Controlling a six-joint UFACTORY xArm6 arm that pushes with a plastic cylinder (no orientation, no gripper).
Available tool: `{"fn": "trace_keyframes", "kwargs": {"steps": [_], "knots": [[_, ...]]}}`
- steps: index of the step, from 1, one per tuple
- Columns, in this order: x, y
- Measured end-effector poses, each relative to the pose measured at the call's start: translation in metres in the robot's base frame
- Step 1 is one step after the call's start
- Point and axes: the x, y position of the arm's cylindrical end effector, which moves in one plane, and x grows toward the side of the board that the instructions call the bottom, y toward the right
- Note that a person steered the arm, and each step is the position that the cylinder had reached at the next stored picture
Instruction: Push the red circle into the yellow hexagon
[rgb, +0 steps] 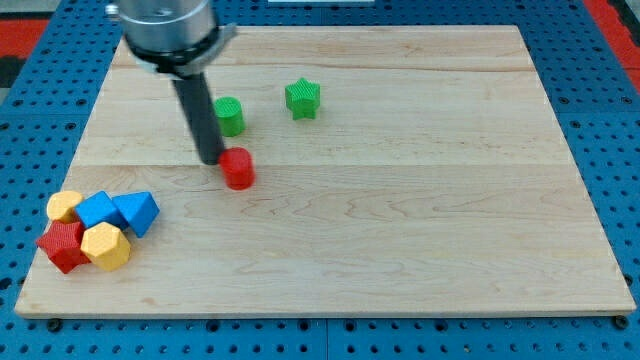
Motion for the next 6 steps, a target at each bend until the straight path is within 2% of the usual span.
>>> {"fn": "trace_keyframes", "kwargs": {"steps": [1,2,3,4,6], "knots": [[0.034,0.032],[0.044,0.041],[0.023,0.076],[0.022,0.121],[0.074,0.071]]}}
